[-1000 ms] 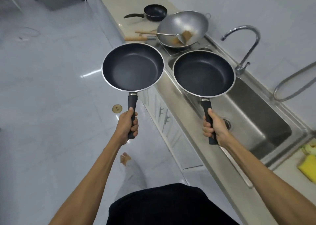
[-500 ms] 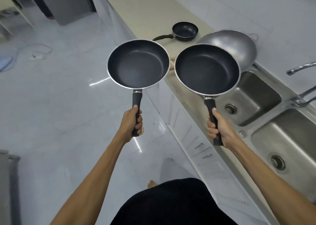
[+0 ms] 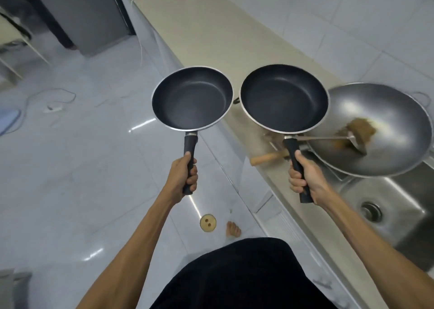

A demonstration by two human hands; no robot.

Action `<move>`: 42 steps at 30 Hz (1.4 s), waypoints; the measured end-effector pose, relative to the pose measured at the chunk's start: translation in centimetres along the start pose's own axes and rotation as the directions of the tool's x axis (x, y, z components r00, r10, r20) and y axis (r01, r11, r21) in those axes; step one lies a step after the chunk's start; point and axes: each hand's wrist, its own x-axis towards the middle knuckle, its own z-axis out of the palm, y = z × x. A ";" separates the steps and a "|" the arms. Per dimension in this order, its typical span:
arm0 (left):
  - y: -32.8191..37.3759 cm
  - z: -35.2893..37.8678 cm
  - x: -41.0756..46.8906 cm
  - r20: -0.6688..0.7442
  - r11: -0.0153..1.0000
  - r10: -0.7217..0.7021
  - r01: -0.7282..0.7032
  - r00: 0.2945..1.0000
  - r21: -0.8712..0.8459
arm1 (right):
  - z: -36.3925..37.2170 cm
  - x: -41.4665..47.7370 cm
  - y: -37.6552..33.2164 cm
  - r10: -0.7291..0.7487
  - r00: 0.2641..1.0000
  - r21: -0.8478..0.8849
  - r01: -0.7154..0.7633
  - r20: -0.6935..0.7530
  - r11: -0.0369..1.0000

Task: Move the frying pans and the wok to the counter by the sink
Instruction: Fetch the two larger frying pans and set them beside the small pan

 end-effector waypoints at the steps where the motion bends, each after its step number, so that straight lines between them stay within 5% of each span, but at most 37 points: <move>1: 1.3 -0.2 1.6 -0.003 1.000 0.002 -0.002 1.000 0.004 | 1.0 1.5 -1.0 0.009 1.000 0.002 -0.009 -0.005 1.000; 9: 8.9 -3.4 12.5 -0.005 1.000 -0.024 0.024 1.000 0.001 | 7.7 12.8 -7.0 0.096 0.995 0.004 -0.096 0.007 0.995; 26: 27.2 -16.6 39.2 0.204 0.963 -0.168 0.117 0.964 0.241 | 30.8 33.0 -11.8 0.118 0.952 0.285 -0.035 -0.281 0.958; 42: 39.7 -9.9 58.3 0.400 0.905 -0.245 0.060 0.883 0.422 | 32.0 46.3 -17.9 0.132 0.879 0.452 0.102 -0.458 0.886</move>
